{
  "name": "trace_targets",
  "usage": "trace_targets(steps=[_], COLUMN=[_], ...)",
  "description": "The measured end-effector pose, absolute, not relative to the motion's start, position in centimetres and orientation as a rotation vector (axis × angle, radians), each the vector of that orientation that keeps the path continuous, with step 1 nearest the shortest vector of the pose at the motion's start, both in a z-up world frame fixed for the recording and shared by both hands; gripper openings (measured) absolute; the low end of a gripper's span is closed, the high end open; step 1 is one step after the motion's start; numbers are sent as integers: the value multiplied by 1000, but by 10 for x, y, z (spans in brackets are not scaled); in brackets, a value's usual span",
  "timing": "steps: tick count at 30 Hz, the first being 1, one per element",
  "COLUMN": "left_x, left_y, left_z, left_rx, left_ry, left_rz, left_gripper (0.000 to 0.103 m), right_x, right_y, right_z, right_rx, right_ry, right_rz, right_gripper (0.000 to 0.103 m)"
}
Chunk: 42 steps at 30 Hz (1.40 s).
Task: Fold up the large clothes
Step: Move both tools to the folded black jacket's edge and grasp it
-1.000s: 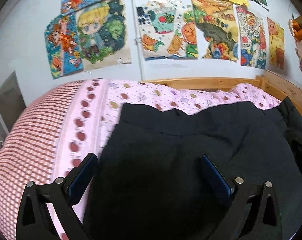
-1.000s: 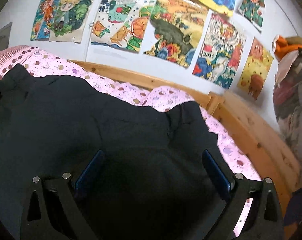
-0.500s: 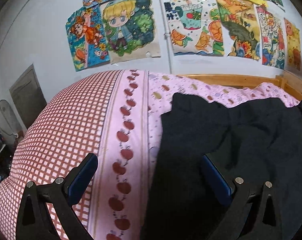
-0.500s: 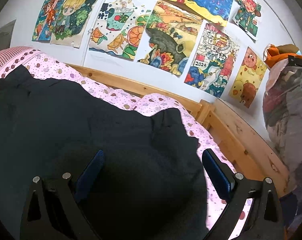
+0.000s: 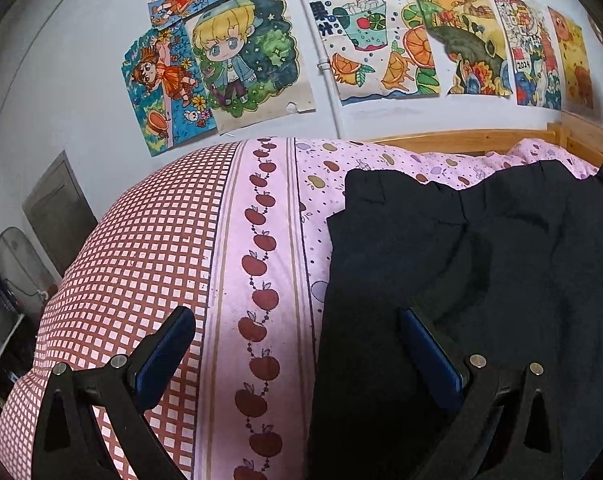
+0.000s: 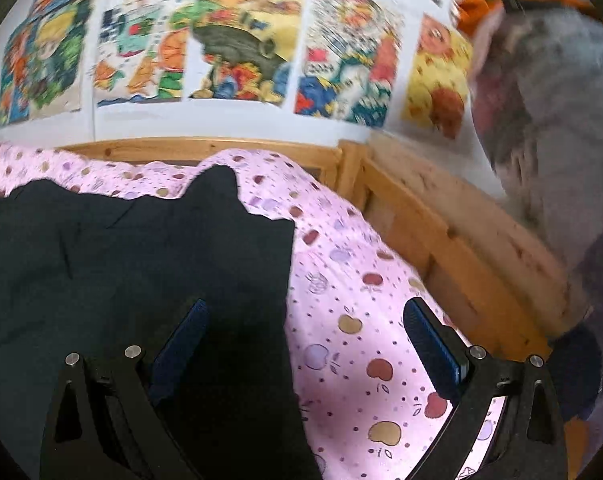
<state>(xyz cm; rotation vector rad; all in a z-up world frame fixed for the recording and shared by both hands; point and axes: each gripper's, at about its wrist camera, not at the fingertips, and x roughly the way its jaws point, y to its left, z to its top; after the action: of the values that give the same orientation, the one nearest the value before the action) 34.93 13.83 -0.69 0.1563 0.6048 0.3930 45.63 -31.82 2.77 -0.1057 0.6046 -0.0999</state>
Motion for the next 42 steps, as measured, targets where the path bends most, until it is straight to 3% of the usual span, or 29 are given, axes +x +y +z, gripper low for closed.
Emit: trace_targets(steps=[7, 18, 26, 42], left_x=[351, 357, 365, 367], left_y=[139, 149, 183, 187], left_z=[-11, -24, -36, -47], left_rx=[155, 80, -152, -190], left_ry=[612, 640, 703, 697], left_rz=[384, 312, 186, 140], left_gripper=[103, 103, 103, 103], right_x=[459, 460, 454, 457], right_y=[-324, -288, -278, -288], right_z=[14, -11, -13, -21], right_rx=[-64, -258, -297, -247], right_ry=[612, 672, 663, 665], right_rz=[-20, 54, 27, 58], right_gripper=[96, 96, 99, 101])
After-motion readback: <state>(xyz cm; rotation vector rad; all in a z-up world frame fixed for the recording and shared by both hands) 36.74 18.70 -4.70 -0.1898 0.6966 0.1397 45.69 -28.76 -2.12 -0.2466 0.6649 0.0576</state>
